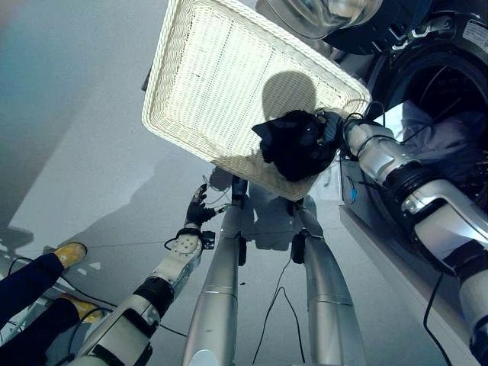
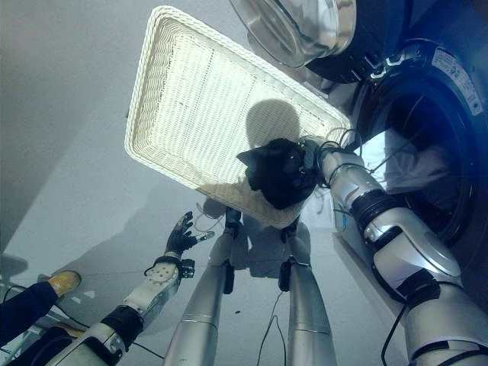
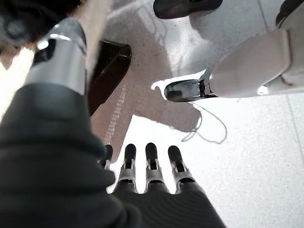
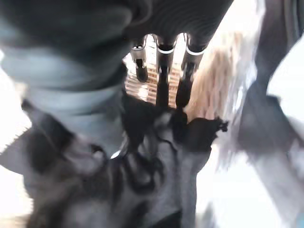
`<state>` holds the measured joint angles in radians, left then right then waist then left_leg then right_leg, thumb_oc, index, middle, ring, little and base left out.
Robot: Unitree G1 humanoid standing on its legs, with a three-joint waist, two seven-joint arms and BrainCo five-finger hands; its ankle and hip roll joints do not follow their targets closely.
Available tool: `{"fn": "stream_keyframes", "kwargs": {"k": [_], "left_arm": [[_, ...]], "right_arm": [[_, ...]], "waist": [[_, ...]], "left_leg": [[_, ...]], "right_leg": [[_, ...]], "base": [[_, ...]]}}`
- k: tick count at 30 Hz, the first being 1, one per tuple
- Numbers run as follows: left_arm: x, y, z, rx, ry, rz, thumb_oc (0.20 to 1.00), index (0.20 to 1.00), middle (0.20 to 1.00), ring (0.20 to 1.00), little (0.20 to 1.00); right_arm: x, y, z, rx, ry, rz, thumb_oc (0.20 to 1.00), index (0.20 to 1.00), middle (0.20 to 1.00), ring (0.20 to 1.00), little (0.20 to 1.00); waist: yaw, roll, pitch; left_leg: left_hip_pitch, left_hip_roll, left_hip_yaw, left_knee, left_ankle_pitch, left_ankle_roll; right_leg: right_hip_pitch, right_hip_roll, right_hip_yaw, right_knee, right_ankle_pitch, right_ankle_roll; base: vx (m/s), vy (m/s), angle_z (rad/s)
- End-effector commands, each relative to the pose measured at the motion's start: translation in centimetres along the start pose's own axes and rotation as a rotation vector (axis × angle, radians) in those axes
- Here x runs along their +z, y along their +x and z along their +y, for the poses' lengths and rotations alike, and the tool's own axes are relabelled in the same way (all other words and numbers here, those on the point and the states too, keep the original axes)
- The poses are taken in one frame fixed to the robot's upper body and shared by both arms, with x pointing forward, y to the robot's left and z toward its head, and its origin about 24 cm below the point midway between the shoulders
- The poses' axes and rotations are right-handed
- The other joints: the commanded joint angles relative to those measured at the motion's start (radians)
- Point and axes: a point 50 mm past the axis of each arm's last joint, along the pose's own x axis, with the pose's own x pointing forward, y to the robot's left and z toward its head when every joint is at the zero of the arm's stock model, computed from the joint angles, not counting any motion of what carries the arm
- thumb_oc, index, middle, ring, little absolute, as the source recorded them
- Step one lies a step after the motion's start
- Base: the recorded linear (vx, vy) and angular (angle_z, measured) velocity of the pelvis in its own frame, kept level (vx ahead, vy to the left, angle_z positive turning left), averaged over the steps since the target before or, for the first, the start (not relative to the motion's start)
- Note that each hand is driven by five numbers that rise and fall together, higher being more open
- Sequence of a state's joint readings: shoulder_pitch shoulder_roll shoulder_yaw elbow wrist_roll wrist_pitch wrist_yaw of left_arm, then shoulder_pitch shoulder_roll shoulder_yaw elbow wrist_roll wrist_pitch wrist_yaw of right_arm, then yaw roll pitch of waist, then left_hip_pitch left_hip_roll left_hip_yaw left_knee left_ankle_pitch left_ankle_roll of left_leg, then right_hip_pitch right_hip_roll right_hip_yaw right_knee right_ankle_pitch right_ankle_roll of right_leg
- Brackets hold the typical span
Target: Put the clothes into the washing machine.
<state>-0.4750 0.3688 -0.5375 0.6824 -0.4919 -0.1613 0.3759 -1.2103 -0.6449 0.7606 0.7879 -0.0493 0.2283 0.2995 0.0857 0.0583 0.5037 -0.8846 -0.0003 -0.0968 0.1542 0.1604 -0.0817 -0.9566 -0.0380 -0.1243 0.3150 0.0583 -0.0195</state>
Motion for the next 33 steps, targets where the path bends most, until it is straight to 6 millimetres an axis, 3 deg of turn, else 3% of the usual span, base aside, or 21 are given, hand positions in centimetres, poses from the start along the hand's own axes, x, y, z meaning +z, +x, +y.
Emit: {"fn": "stream_keyframes", "kwargs": {"k": [1, 4, 11, 16, 22, 23, 28, 33], "left_arm": [[0.8, 0.4, -0.1, 0.002, -0.003, -0.028, 1.0, 1.0, 1.0, 1.0, 1.0], [0.4, 0.3, -0.1, 0.017, -0.01, -0.015, 1.0, 1.0, 1.0, 1.0, 1.0], [0.1, 0.1, -0.4, 0.027, -0.025, -0.012, 1.0, 1.0, 1.0, 1.0, 1.0], [0.1, 0.0, -0.8, 0.022, -0.032, -0.019, 1.0, 1.0, 1.0, 1.0, 1.0], [-0.1, -0.1, -0.9, 0.022, -0.032, -0.009, 1.0, 1.0, 1.0, 1.0, 1.0], [-0.6, -0.3, -1.0, 0.025, -0.039, 0.0, 1.0, 1.0, 1.0, 1.0, 1.0], [-1.0, -0.5, -1.2, 0.032, -0.047, 0.01, 1.0, 1.0, 1.0, 1.0, 1.0], [-1.3, -0.7, -1.3, 0.039, -0.053, 0.02, 1.0, 1.0, 1.0, 1.0, 1.0]], "right_arm": [[2.4, 0.8, 11.9, 0.45, 0.263, -0.202, 0.2, 0.2, 0.2, 0.2, 0.2], [2.5, 0.7, 11.0, 0.361, 0.474, -0.271, 0.2, 0.2, 0.2, 0.2, 0.2], [1.1, 0.7, 9.8, 0.237, 0.633, -0.268, 0.2, 0.2, 0.2, 0.2, 0.2], [-0.6, 0.6, 8.8, 0.139, 0.586, -0.218, 0.2, 0.2, 0.2, 0.2, 0.2], [-0.6, 0.5, 7.6, -0.016, 0.603, -0.238, 0.2, 0.2, 0.2, 0.2, 0.2], [-0.4, 0.4, 6.9, -0.119, 0.595, -0.247, 0.2, 0.2, 0.2, 0.2, 0.2], [-0.3, 0.3, 6.6, -0.165, 0.666, -0.256, 0.2, 0.2, 0.2, 0.2, 0.2], [0.1, 0.3, 7.2, -0.103, 0.941, -0.295, 0.2, 0.2, 0.2, 0.2, 0.2]], "waist": [[0.026, 0.035, 0.016], [0.015, 0.027, 0.016], [-0.003, 0.027, 0.016], [-0.014, 0.043, 0.016], [-0.019, 0.049, 0.016], [-0.024, 0.051, 0.016], [-0.027, 0.051, 0.016], [-0.032, 0.049, 0.016]], "left_leg": [[-0.005, -0.078, 0.032, 0.009, -0.008, 0.039], [0.007, -0.071, 0.04, 0.002, -0.006, 0.036], [0.021, -0.07, 0.047, 0.003, -0.011, 0.036], [0.037, -0.076, 0.048, -0.006, -0.009, 0.041], [0.045, -0.077, 0.05, -0.007, -0.011, 0.043], [0.048, -0.08, 0.05, -0.007, -0.013, 0.044], [0.051, -0.081, 0.05, -0.007, -0.014, 0.046], [0.062, -0.082, 0.053, -0.011, -0.018, 0.047]], "right_leg": [[0.011, -0.006, -0.046, -0.033, 0.038, 0.107], [0.019, 0.002, -0.042, -0.034, 0.041, 0.106], [0.026, 0.009, -0.029, -0.029, 0.039, 0.105], [0.035, 0.015, -0.014, -0.028, 0.038, 0.099], [0.04, 0.016, -0.007, -0.026, 0.037, 0.097], [0.042, 0.018, -0.001, -0.031, 0.041, 0.097], [0.045, 0.02, 0.005, -0.034, 0.043, 0.097], [0.057, 0.02, 0.01, -0.039, 0.042, 0.096]], "base": [[-0.01, -0.025, -0.07], [0.0, -0.004, -0.01], [-0.01, 0.002, 0.01], [-0.01, 0.001, 0.01], [0.0, 0.006, 0.0], [-0.02, 0.035, -0.01], [-0.01, 0.032, -0.01], [-0.01, 0.026, 0.0]]}}
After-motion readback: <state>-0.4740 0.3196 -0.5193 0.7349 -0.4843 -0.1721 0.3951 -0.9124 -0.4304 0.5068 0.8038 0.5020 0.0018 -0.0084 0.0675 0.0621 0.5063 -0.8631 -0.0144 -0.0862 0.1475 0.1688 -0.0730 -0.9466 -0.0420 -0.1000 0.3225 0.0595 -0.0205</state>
